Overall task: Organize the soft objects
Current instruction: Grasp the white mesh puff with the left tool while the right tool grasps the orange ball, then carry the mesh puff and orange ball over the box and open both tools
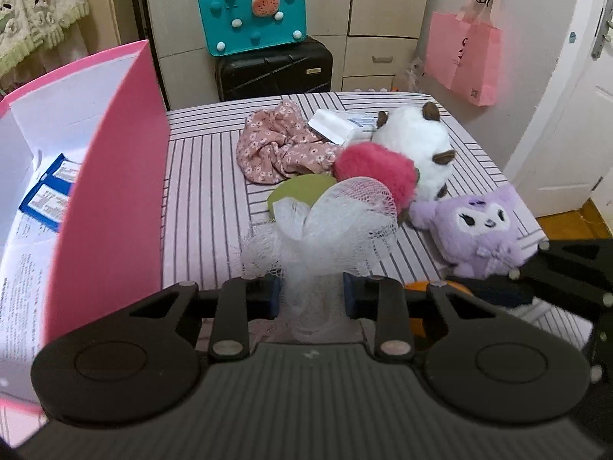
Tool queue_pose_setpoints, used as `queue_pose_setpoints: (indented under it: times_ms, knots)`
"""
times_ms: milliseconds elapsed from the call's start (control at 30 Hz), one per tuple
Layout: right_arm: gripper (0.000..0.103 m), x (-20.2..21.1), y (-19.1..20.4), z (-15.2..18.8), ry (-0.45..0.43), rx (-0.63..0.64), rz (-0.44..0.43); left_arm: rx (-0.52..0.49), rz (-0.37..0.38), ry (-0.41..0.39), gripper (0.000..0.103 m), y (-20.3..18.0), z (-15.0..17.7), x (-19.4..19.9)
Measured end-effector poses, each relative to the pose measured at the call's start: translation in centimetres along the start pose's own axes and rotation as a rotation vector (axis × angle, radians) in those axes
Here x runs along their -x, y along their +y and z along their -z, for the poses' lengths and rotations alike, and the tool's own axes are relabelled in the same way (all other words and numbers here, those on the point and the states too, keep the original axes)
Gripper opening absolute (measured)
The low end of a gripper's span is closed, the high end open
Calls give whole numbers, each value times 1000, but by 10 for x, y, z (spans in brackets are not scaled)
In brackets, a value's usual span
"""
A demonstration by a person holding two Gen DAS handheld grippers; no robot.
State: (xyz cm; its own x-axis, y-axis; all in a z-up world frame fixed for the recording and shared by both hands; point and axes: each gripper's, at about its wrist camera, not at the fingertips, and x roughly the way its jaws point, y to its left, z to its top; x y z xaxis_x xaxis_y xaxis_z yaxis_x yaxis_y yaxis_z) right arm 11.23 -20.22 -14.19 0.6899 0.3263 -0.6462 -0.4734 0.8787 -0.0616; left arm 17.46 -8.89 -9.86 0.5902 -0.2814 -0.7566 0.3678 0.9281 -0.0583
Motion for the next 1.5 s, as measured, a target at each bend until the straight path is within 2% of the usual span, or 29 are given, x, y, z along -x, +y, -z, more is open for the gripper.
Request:
queue_pose_setpoints:
  times_ms: [100, 200, 400, 633, 1000, 1333, 1500]
  knots:
    - [42, 5, 0, -2, -6, -5, -6, -10, 10, 17, 29, 2, 1, 10]
    - [42, 10, -1, -3, 2, -16, -22, -33, 53, 60, 29, 4, 3, 17]
    - [42, 15, -7, -4, 43, -58, -80, -85, 103, 124, 29, 2, 7, 34]
    - [42, 27, -7, -13, 86, -76, -150, -52, 201, 227, 29, 11, 10, 59]
    - [42, 47, 4, -26, 160, -83, -292, -98, 169, 254, 29, 24, 33, 115]
    - [43, 45, 39, -46, 193, -54, -389, -56, 179, 309, 29, 46, 47, 148]
    - [42, 58, 58, -66, 167, -5, -426, -38, 157, 265, 29, 60, 49, 173]
